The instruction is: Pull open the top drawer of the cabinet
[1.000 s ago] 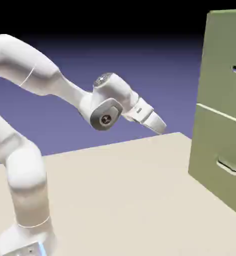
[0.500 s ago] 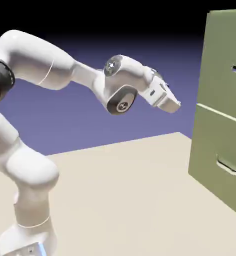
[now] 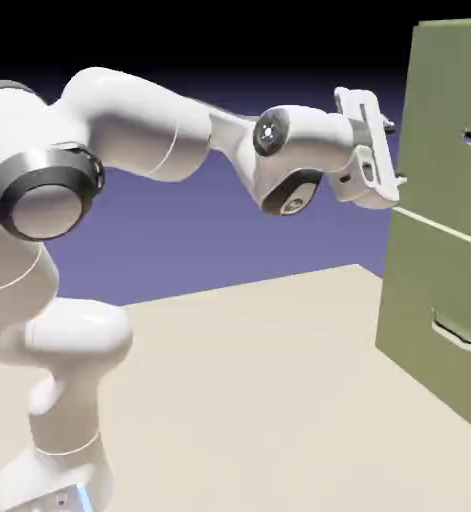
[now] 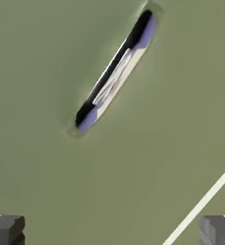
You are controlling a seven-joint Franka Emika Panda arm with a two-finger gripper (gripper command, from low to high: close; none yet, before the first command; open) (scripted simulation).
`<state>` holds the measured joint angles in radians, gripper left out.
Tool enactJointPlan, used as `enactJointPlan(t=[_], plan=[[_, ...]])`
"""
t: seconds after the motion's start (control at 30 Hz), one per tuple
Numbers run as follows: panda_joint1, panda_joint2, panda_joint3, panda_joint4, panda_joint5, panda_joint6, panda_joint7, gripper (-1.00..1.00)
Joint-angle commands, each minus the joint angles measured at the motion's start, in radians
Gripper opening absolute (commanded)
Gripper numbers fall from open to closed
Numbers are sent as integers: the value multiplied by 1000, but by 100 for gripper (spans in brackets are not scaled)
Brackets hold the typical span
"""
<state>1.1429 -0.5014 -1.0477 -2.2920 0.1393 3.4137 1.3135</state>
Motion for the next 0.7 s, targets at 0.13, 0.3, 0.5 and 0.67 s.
enactJointPlan(t=[0.13, 0.3, 0.5, 0.67], plan=[[181, 11, -168, 83, 22, 60, 92, 0], [362, 22, -336, 166, 45, 121, 183, 0], [580, 35, -537, 266, 71, 193, 294, 0], [761, 46, -705, 349, 94, 254, 385, 0]])
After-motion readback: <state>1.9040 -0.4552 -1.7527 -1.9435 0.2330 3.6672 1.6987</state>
